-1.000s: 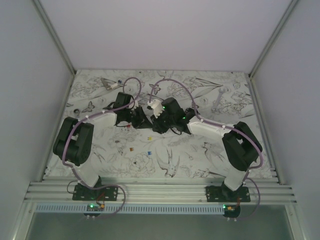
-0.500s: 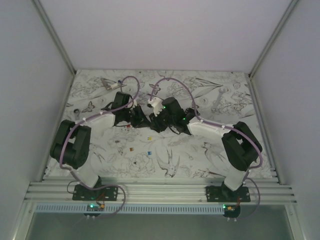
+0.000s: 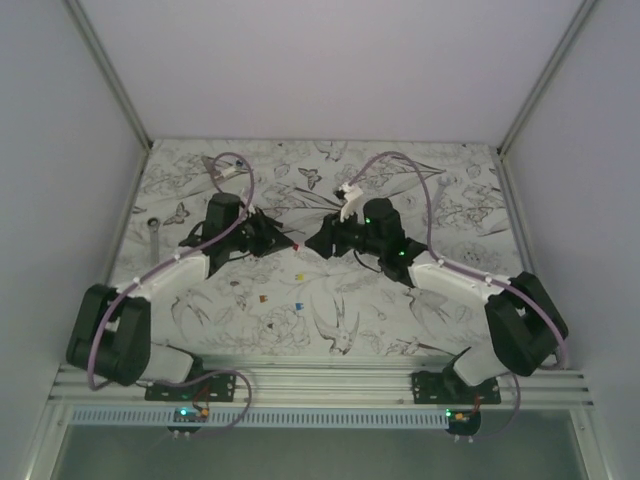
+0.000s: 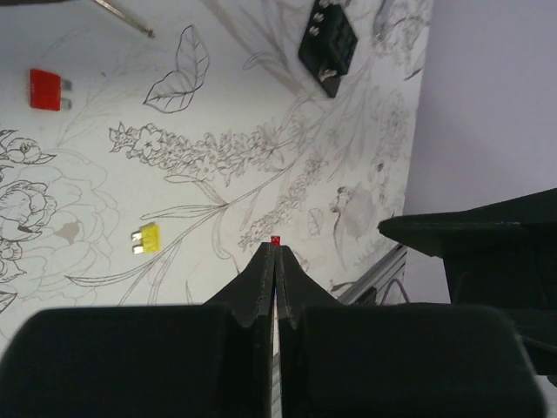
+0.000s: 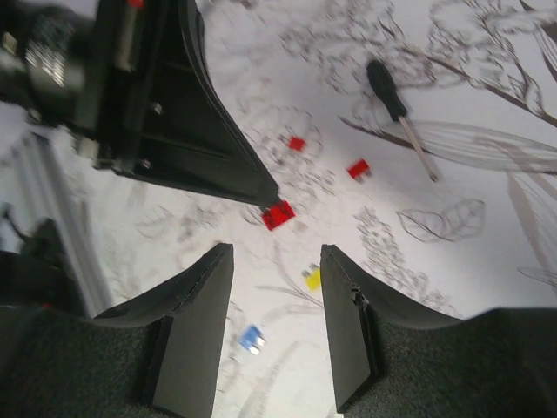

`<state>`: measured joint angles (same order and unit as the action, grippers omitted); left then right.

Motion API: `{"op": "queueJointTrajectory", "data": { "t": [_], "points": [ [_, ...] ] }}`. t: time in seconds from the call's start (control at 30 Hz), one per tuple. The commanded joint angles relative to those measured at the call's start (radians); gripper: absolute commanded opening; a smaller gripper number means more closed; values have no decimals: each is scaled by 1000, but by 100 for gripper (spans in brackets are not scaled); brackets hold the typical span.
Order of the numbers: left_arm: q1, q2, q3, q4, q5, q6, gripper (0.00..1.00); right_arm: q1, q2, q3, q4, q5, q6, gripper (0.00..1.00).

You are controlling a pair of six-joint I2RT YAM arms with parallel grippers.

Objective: Snap on the fuse box
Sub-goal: Pick up the fuse from the center of the board.

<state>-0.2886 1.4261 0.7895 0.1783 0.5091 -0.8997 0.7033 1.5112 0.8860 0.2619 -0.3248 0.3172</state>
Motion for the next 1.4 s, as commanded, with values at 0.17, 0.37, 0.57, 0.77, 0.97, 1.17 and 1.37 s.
{"op": "queueJointTrajectory", "data": {
  "t": [0.17, 0.37, 0.57, 0.77, 0.97, 1.17, 1.37],
  "points": [
    [-29, -278, -148, 207, -195, -120, 0, -2, -72, -99, 405, -67, 470, 44],
    [-75, -420, -213, 265, -287, -179, 0, 22, -82, -109, 480, -62, 555, 41],
    [-117, -499, -244, 330, -328, -236, 0, 41, -73, -115, 571, -79, 637, 39],
    [-135, -547, -242, 366, -327, -284, 0, 42, -131, -136, 568, -50, 652, 38],
    [-168, -580, -219, 377, -324, -301, 0, 41, -168, -125, 532, -48, 649, 37],
    [-209, -591, -204, 384, -333, -298, 0, 46, -167, -124, 577, -73, 687, 36],
    [-230, -606, -197, 389, -341, -297, 0, 46, -187, -133, 546, -44, 687, 35]
  ]
}}
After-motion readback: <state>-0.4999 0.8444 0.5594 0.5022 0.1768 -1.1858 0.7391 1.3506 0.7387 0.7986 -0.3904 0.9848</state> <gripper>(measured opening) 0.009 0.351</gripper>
